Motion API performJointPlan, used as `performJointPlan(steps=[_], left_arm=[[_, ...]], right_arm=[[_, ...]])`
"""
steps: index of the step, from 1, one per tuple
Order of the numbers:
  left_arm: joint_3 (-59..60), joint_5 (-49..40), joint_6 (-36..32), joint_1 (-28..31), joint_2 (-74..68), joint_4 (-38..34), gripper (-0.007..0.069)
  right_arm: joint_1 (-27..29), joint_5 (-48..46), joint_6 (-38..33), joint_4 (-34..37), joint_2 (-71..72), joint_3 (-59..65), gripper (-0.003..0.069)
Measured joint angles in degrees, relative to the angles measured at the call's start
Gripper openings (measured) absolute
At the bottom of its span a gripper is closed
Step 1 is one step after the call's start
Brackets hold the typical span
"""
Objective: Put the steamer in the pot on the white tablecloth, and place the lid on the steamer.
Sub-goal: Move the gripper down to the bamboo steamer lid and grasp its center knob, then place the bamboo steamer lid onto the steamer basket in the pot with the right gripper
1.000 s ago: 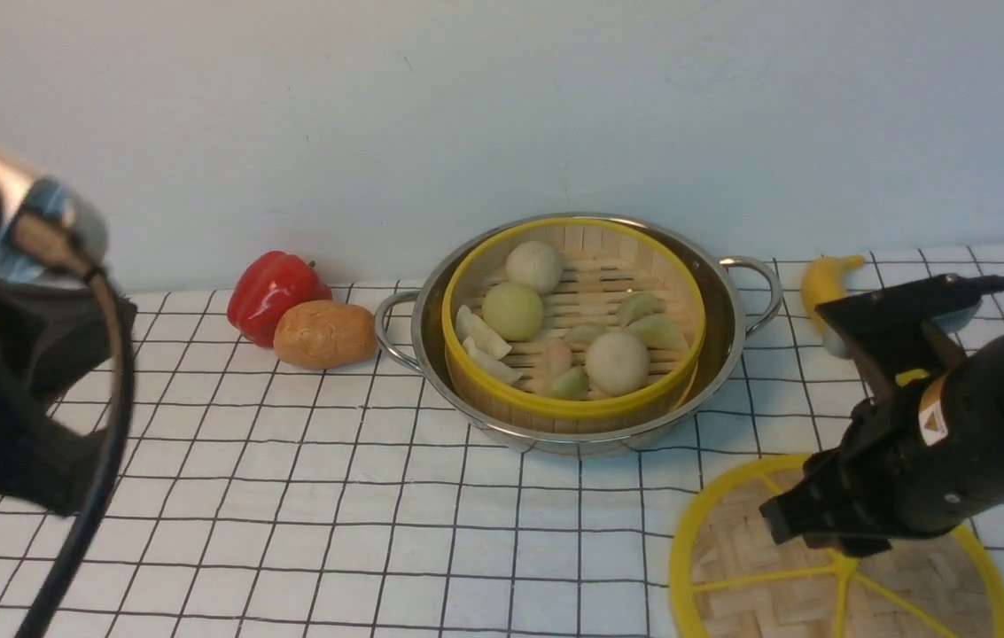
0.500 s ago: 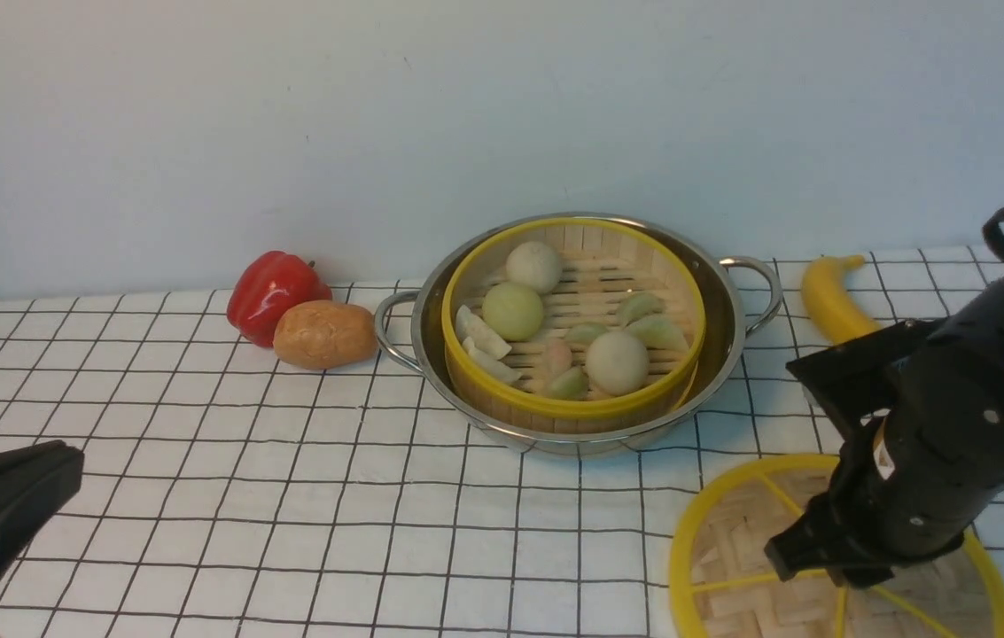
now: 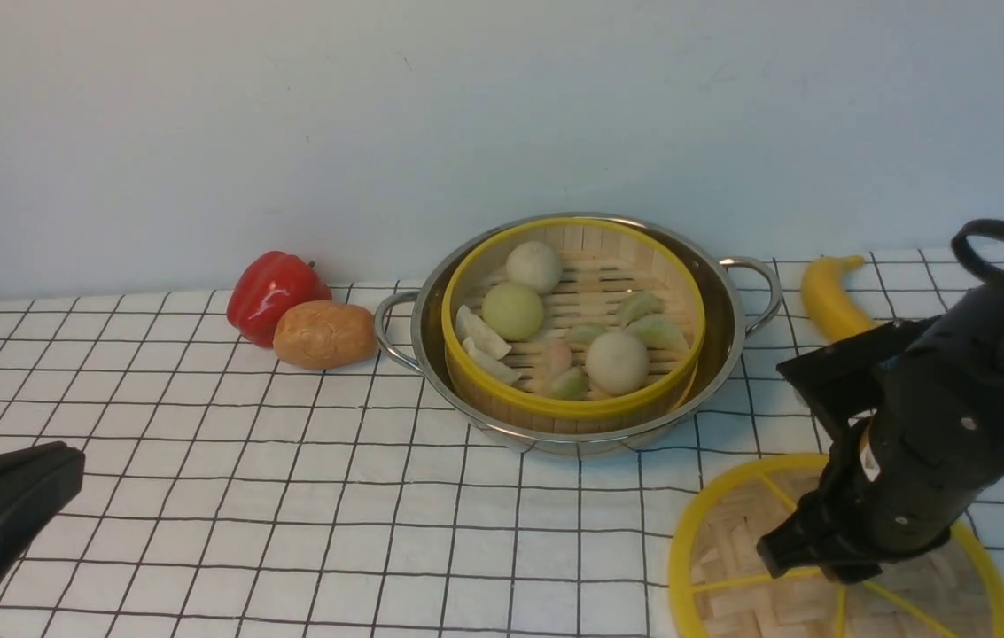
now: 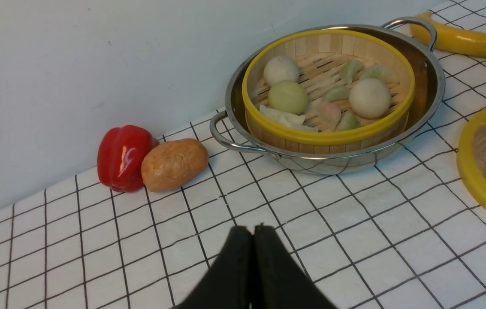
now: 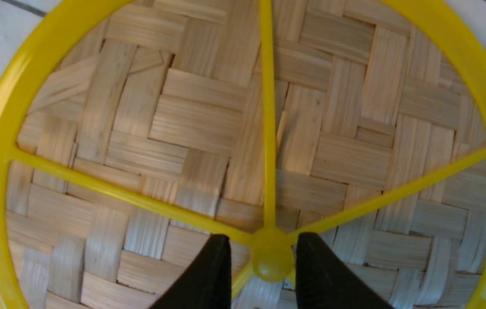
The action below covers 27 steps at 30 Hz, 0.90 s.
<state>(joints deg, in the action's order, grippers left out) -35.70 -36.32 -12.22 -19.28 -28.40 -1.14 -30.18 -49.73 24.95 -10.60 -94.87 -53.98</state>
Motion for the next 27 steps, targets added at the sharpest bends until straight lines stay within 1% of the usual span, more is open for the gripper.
performJointPlan(steps=[4,5,6,7,8,9,14,16,17,19,22,24,27], left_arm=[[0.0,0.1,0.0,0.0,0.0,0.0,-0.0022],[0.0,0.1,0.0,0.0,0.0,0.0,-0.0022],[0.0,0.1,0.0,0.0,0.0,0.0,-0.0022],[0.0,0.1,0.0,0.0,0.0,0.0,-0.0022],[0.0,0.1,0.0,0.0,0.0,0.0,-0.0019],[0.0,0.1,0.0,0.0,0.0,0.0,-0.0019],[0.0,0.1,0.0,0.0,0.0,0.0,-0.0018],[0.0,0.1,0.0,0.0,0.0,0.0,-0.0012],[0.0,0.1,0.0,0.0,0.0,0.0,-0.0012],[0.0,0.1,0.0,0.0,0.0,0.0,-0.0012],[0.0,0.1,0.0,0.0,0.0,0.1,-0.001],[0.0,0.1,0.0,0.0,0.0,0.1,-0.0008],[0.0,0.1,0.0,0.0,0.0,0.1,-0.0008]], right_arm=[[0.0,0.2,1.4,-1.3,-2.6,-0.1,0.0239],[0.0,0.1,1.7,-1.6,-2.9,-0.4,0.0227],[0.0,-0.1,1.9,-1.9,-3.0,-0.6,0.0198],[0.0,-0.2,1.9,-1.9,-3.1,-0.6,0.0192],[0.0,-0.6,2.0,-2.1,-3.1,-0.6,0.0156],[0.0,-0.8,2.0,-2.1,-3.1,-0.7,0.0146],[-0.1,-4.0,0.9,-0.9,-1.8,-1.0,0.0149],[-0.1,-9.2,-1.2,2.0,0.7,-2.2,0.0149],[-0.1,-9.7,-1.6,2.5,1.1,-2.8,0.0149],[-0.1,-11.4,-2.9,4.3,3.2,-5.1,0.0149],[-0.1,-13.9,-4.9,7.1,5.0,-12.4,0.0149],[-0.1,-15.1,-5.4,7.4,4.7,-16.0,0.0149],[-0.1,-17.3,-6.5,7.4,1.1,-26.1,0.0148]])
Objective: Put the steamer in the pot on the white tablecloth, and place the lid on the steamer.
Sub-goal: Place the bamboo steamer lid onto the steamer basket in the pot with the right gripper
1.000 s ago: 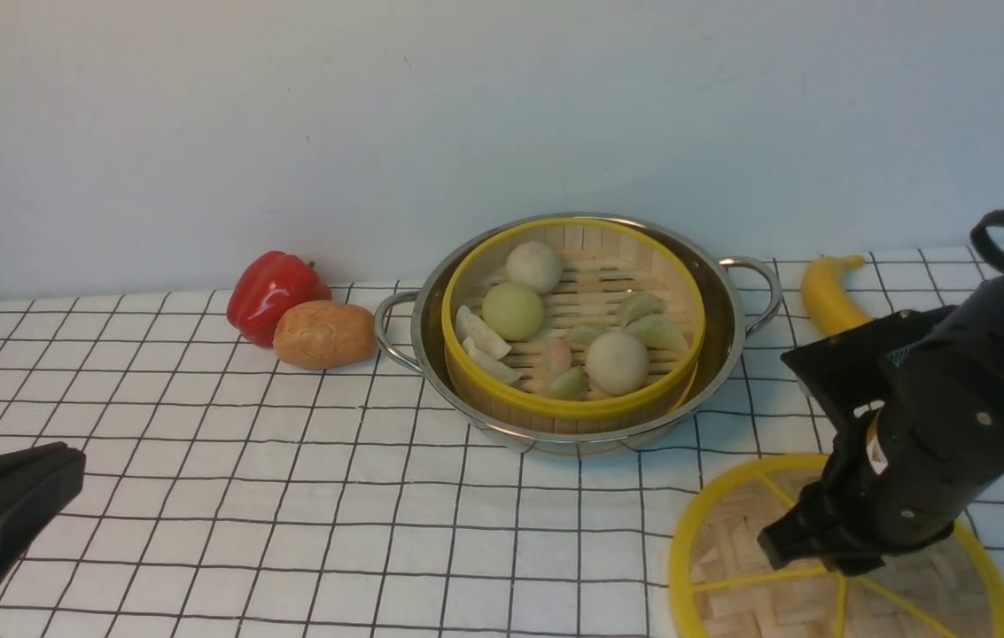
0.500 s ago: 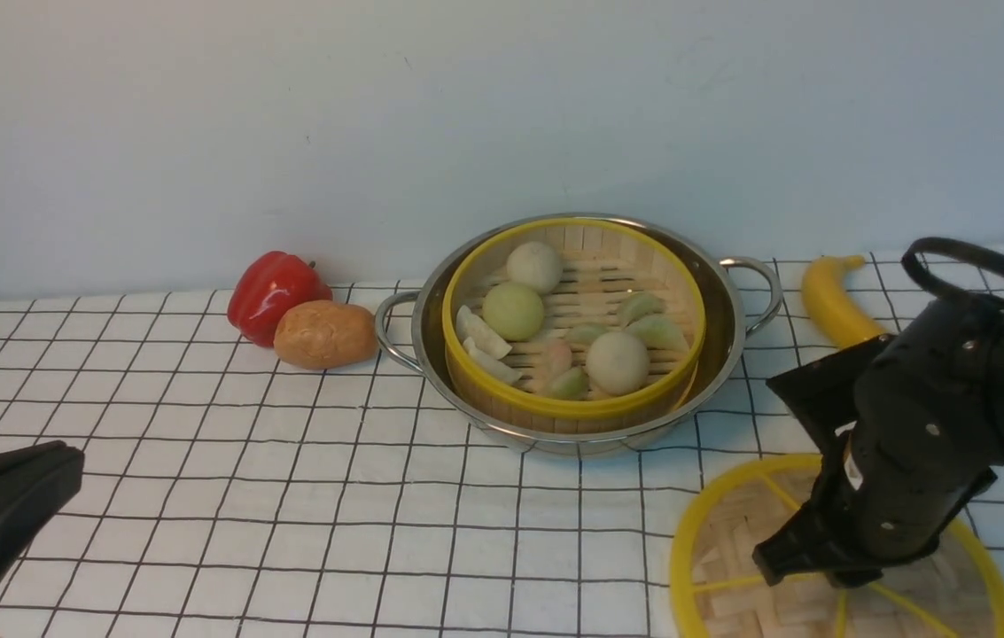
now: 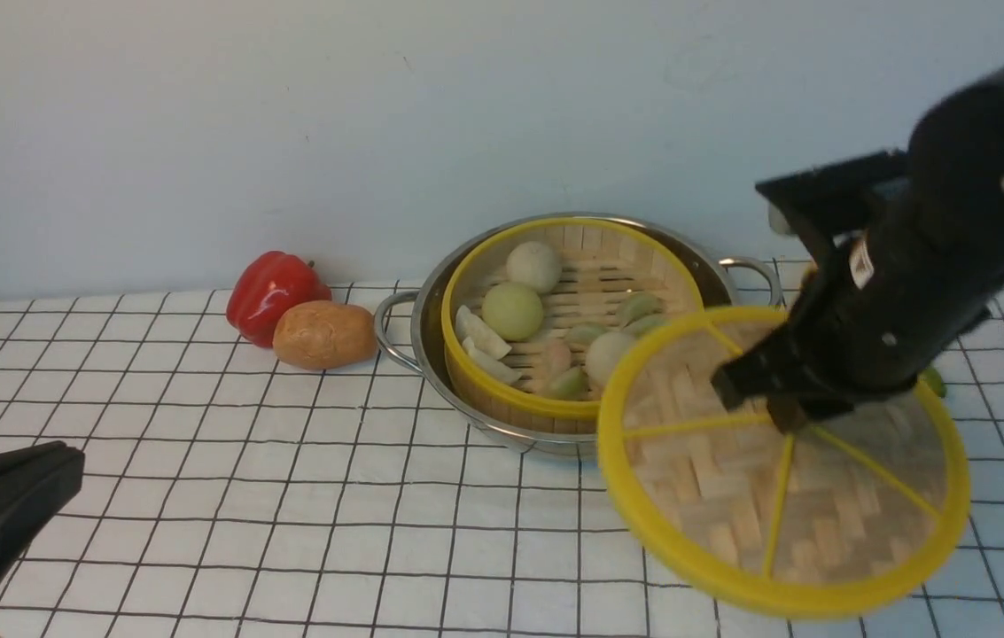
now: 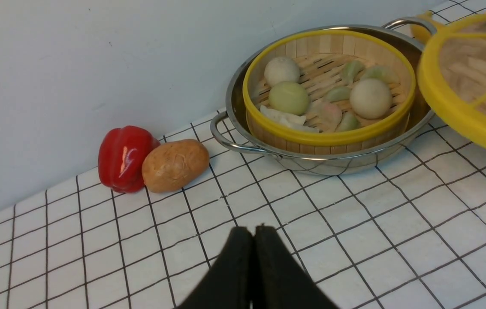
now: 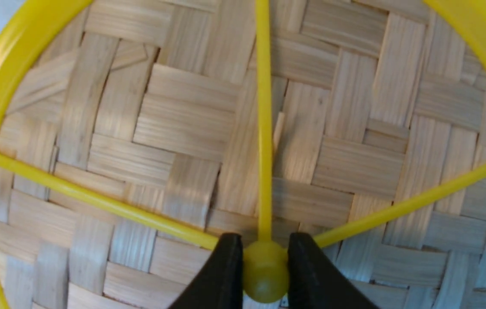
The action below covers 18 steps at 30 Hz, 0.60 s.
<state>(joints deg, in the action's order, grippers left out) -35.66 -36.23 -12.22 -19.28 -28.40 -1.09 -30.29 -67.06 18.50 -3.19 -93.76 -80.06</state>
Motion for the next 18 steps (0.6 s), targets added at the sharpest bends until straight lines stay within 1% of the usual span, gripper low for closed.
performJointPlan(steps=[4,5,6,12,14,18], left_arm=[[0.0,0.0,0.0,0.0,0.0,0.0,-0.0008],[0.0,0.0,0.0,0.0,0.0,0.0,-0.0008],[0.0,0.0,0.0,0.0,0.0,0.0,-0.0008],[0.1,0.0,0.0,0.0,0.0,0.0,0.0],[0.1,0.0,0.0,0.0,0.0,0.0,0.0001],[0.1,0.0,0.0,0.0,0.0,0.0,0.0001]], right_arm=[[0.0,-2.4,-2.3,-0.1,-8.9,-14.2,0.0148],[0.0,-2.6,-2.4,-0.1,-9.5,-15.0,0.0148],[0.0,-3.1,-3.2,-0.1,-14.4,-22.3,0.0148],[0.0,-3.2,-4.9,-0.3,-31.6,-43.9,0.0148],[0.0,-3.2,-5.3,0.0,-35.5,-49.0,0.0148],[0.0,-3.2,-5.4,0.2,-39.6,-53.4,0.0148]])
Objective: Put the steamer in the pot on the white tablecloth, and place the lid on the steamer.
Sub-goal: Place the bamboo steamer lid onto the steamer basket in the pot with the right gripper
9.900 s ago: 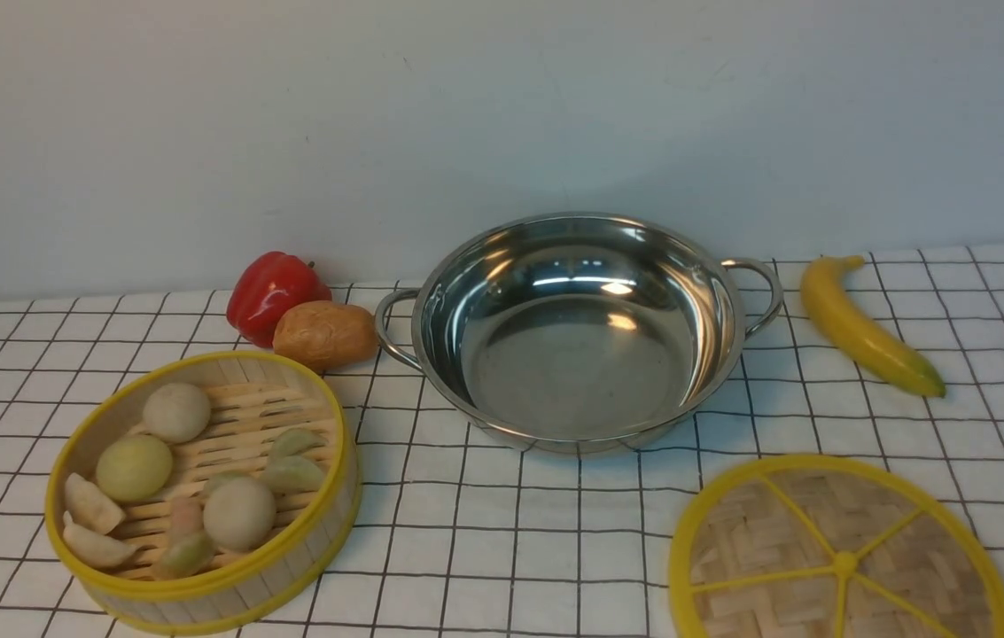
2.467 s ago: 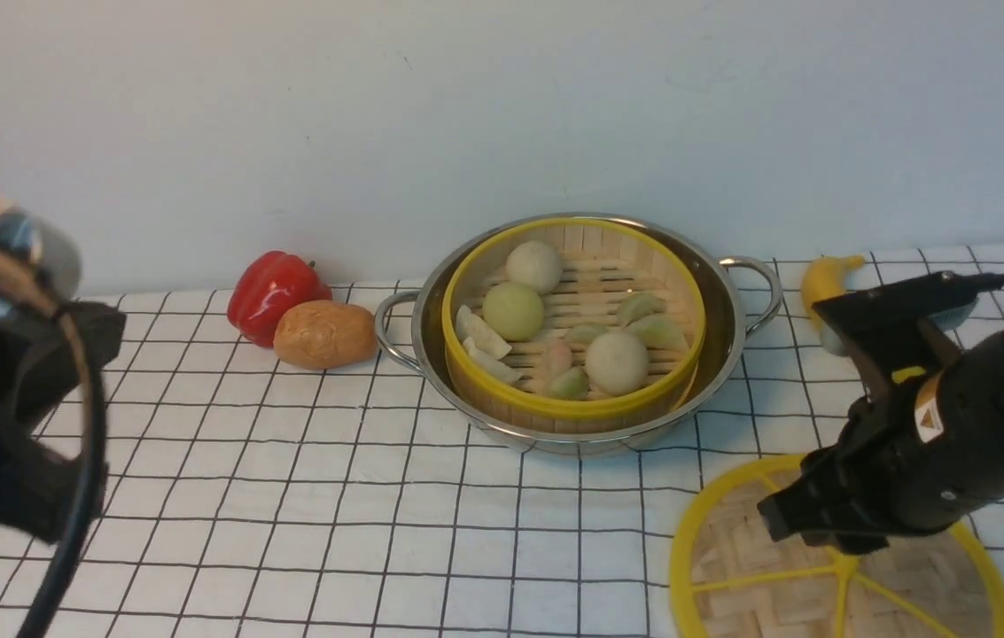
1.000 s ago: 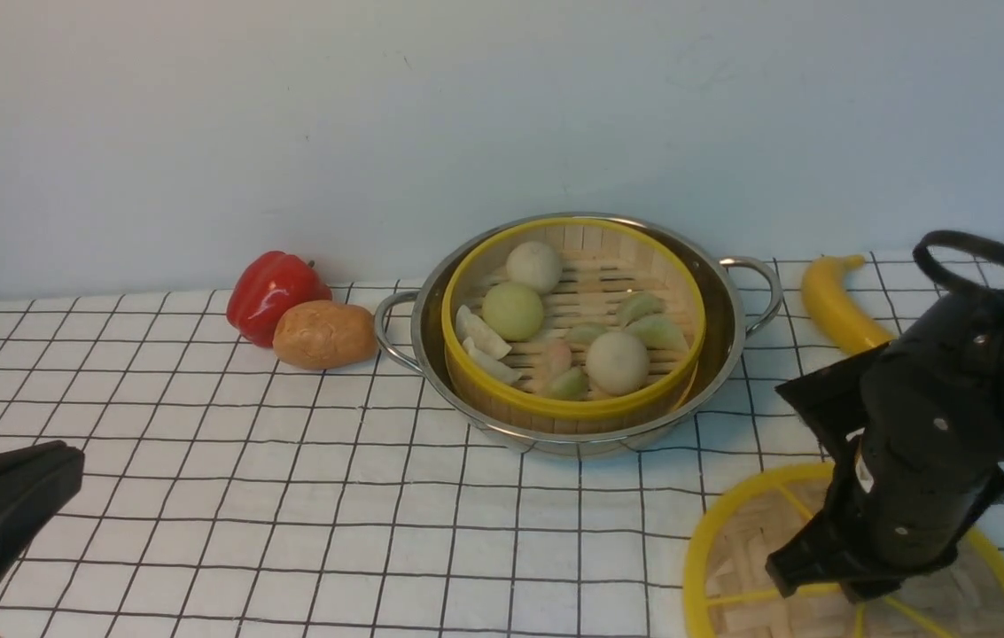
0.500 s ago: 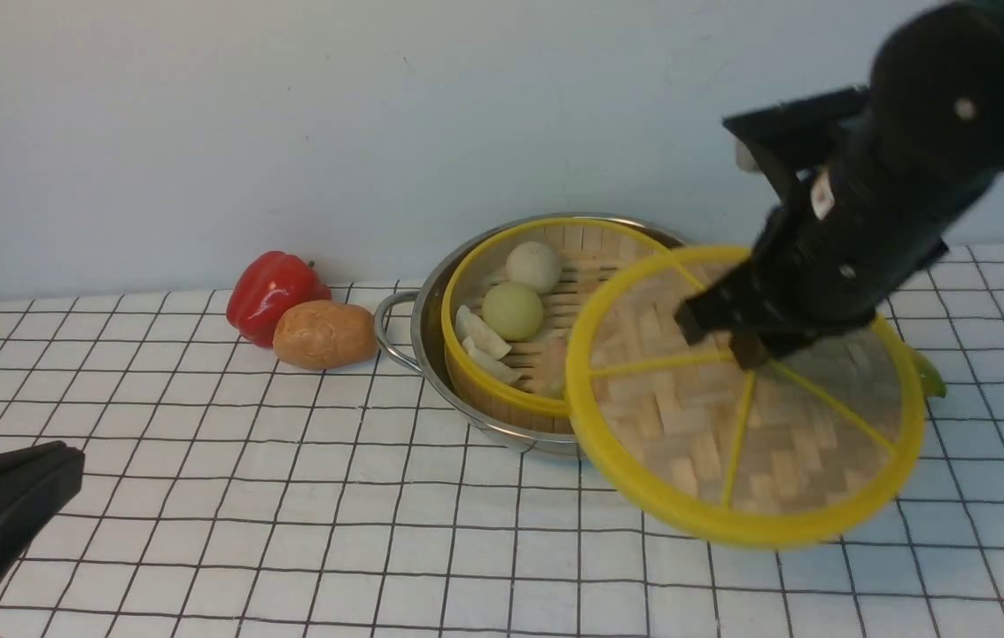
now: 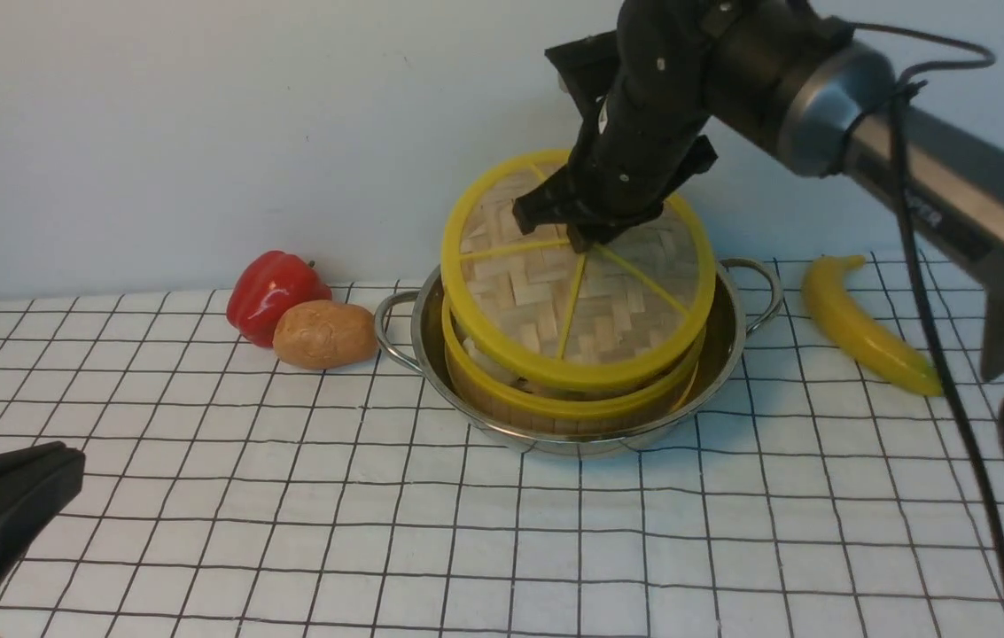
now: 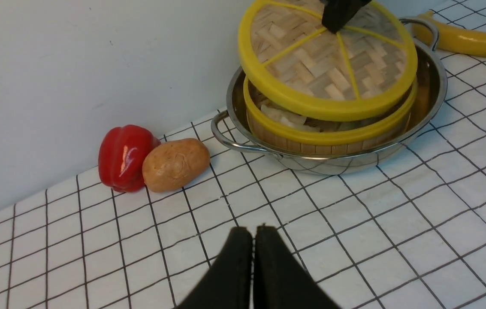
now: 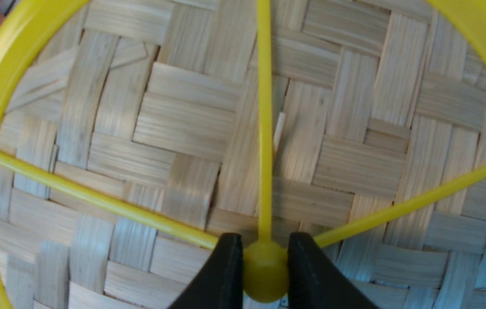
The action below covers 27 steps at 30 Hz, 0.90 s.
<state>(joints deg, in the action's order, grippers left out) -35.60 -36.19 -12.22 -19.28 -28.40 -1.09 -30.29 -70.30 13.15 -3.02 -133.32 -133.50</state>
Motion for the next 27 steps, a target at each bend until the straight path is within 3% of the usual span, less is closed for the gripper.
performJointPlan(steps=[22,27], left_arm=[[0.0,0.0,0.0,0.0,0.0,0.1,0.0012],[0.0,0.0,0.0,0.0,0.0,0.1,0.0012]], right_arm=[[0.0,-0.5,-0.1,3.4,4.5,-0.9,0.0148],[0.0,-0.4,-0.1,4.2,8.7,5.4,0.0148]])
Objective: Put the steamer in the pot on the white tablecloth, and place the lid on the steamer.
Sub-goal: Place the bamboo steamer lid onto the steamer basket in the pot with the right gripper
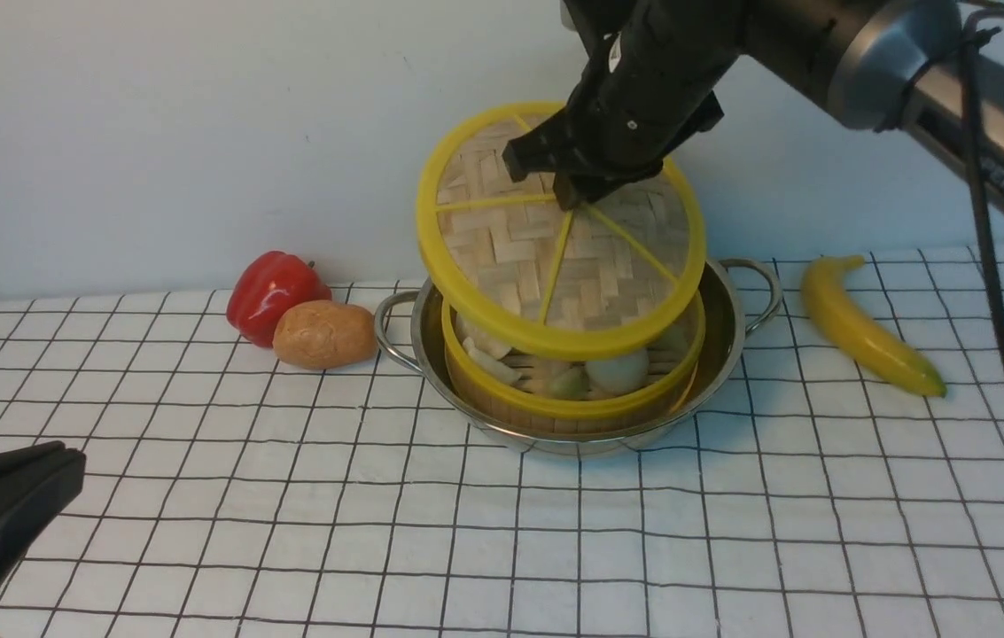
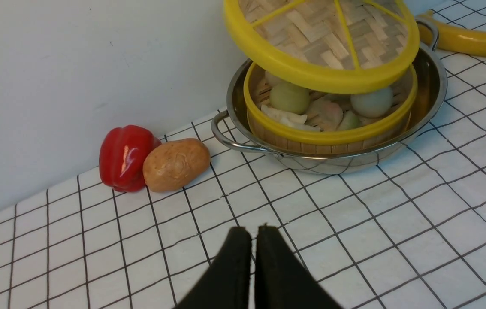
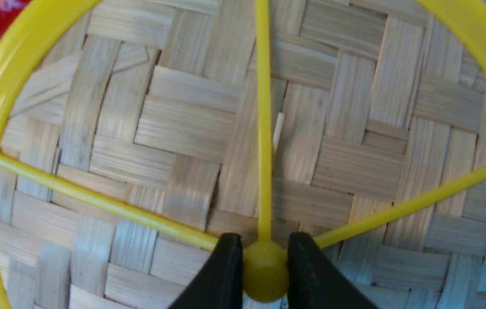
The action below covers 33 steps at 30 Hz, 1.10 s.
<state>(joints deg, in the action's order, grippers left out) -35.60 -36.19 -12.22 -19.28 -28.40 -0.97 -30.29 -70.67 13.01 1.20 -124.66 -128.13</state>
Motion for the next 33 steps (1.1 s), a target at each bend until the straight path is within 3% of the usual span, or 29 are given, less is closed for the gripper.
performJointPlan(steps=[16,33], left_arm=[[0.0,0.0,-0.1,0.0,0.0,0.0,0.0012],[0.0,0.0,-0.1,0.0,0.0,0.0,0.0022]], right_arm=[[0.0,-0.3,-1.1,-5.7,-1.0,4.9,0.0148],[0.0,2.4,-3.0,-4.4,-2.4,4.9,0.0148]])
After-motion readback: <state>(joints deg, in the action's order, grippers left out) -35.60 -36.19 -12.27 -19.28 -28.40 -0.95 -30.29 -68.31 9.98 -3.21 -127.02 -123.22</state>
